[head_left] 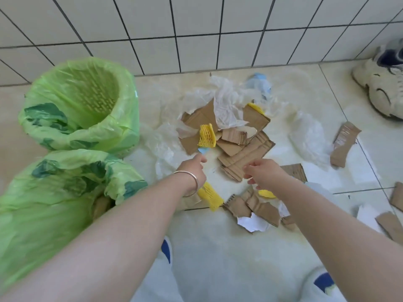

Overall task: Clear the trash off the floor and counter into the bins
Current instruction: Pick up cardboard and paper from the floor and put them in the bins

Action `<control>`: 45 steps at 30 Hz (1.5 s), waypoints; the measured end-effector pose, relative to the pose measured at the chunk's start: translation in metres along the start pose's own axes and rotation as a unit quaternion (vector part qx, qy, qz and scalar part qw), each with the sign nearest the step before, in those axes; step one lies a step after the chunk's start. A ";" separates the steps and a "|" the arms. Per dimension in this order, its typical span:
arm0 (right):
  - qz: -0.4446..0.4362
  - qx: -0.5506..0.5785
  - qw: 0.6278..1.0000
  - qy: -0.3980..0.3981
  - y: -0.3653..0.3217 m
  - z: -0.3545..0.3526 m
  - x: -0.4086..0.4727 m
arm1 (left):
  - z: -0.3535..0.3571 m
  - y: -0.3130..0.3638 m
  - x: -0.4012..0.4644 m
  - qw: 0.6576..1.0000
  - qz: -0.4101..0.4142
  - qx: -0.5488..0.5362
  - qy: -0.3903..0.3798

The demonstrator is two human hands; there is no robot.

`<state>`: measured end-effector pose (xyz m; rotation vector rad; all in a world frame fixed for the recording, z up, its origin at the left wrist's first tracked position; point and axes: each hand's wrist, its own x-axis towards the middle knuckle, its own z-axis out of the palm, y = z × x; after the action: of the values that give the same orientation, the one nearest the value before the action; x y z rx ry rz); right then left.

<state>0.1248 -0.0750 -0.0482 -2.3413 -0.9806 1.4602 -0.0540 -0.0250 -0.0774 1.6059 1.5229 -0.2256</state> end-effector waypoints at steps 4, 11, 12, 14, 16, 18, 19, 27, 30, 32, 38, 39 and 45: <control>0.018 -0.045 0.999 -0.025 0.025 0.011 0.030 | 0.024 -0.042 0.022 0.988 -0.006 0.156 -0.008; -0.102 -0.347 0.932 -0.022 0.068 0.036 0.043 | 0.048 -0.073 0.032 0.942 -0.013 0.333 0.019; -0.113 -0.383 0.916 -0.034 0.074 0.037 0.043 | 0.047 -0.073 0.033 0.942 -0.014 0.334 0.023; -0.134 -0.428 0.893 -0.038 0.083 0.038 0.041 | 0.045 -0.071 0.034 0.939 -0.017 0.342 0.032; -0.144 -0.438 0.887 -0.020 0.088 0.040 0.041 | 0.041 -0.068 0.036 0.935 -0.014 0.352 0.033; -0.137 -0.432 0.891 -0.001 0.089 0.043 0.042 | 0.036 -0.066 0.038 0.928 0.000 0.372 0.026; -0.137 -0.438 0.888 0.011 0.091 0.045 0.044 | 0.034 -0.065 0.039 0.925 0.008 0.380 0.026; -0.197 -0.531 0.822 0.059 0.090 0.064 0.049 | 0.020 -0.036 0.038 0.957 0.006 0.281 0.079; -0.222 -0.531 0.817 0.037 0.082 0.052 0.049 | 0.013 -0.029 0.040 0.968 -0.015 0.203 0.147; -0.226 -0.487 0.843 0.036 0.076 0.040 0.052 | 0.010 -0.026 0.041 0.971 -0.040 0.122 0.201; -0.138 -0.148 0.978 0.043 0.058 -0.007 0.060 | 0.017 -0.005 0.038 0.949 -0.033 -0.123 0.288; -0.132 -0.084 0.986 0.065 0.056 -0.015 0.061 | 0.018 0.000 0.037 0.946 -0.017 -0.147 0.289; -0.081 0.214 0.958 0.172 0.059 -0.055 0.069 | 0.037 0.029 0.034 0.932 0.026 -0.278 0.231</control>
<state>0.2174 -0.0670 -0.1007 -2.0453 -0.6648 1.0279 -0.0053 -0.0219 -0.1081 1.2774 1.6869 0.6083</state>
